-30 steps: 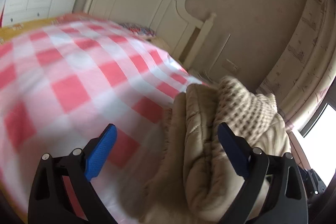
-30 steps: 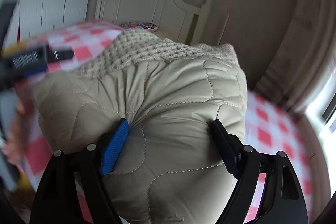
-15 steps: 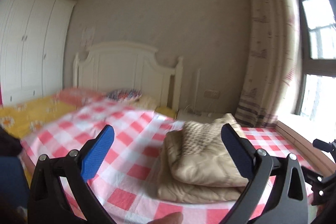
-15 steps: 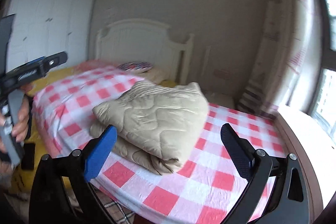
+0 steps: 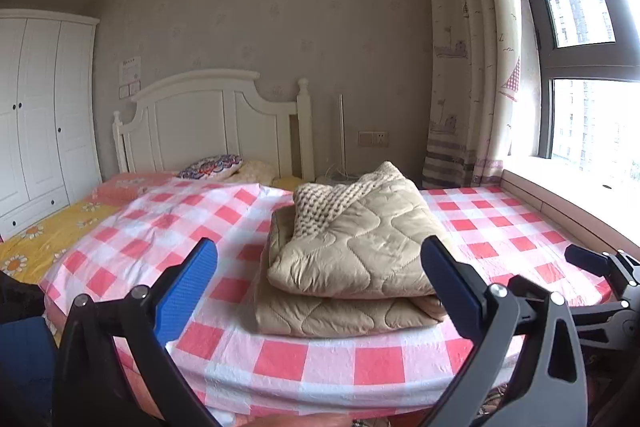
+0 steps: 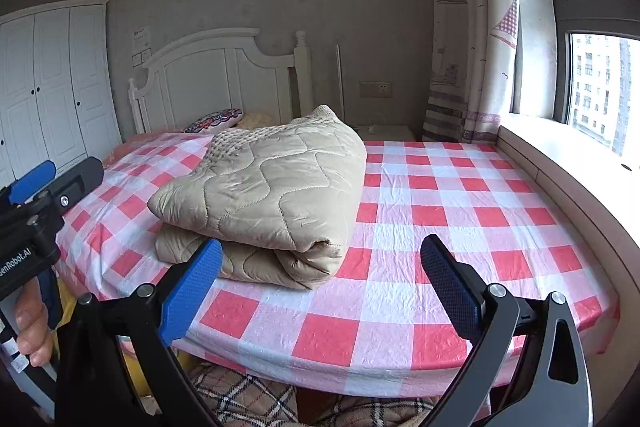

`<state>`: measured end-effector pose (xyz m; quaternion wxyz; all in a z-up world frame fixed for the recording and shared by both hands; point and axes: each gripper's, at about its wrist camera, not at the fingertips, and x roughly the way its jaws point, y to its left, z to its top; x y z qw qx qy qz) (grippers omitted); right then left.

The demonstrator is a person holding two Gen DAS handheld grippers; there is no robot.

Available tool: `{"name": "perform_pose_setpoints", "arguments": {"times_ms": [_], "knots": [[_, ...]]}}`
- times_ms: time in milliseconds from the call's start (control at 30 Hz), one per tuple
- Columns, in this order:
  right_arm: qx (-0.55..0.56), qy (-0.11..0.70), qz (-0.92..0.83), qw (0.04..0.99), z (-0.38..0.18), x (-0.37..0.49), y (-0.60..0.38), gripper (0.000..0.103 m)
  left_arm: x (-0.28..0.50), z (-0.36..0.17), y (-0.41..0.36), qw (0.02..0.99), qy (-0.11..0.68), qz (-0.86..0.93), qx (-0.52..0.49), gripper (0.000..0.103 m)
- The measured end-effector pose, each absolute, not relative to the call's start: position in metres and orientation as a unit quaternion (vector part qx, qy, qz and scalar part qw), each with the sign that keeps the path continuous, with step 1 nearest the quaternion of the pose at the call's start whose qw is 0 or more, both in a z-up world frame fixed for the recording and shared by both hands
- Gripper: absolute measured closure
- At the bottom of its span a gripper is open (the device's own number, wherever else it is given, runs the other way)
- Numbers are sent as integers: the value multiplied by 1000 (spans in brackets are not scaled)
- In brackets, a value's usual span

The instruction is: Fold large clothes

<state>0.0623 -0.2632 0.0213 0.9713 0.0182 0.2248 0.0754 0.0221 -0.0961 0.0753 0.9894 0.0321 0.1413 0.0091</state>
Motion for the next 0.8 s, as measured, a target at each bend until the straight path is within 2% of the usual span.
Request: {"name": "perform_pose_setpoints", "arguments": {"times_ms": [800], "knots": [[11,218,81,972,25,59,-257,7,24,65,-92,987,153,5,41,2]]}}
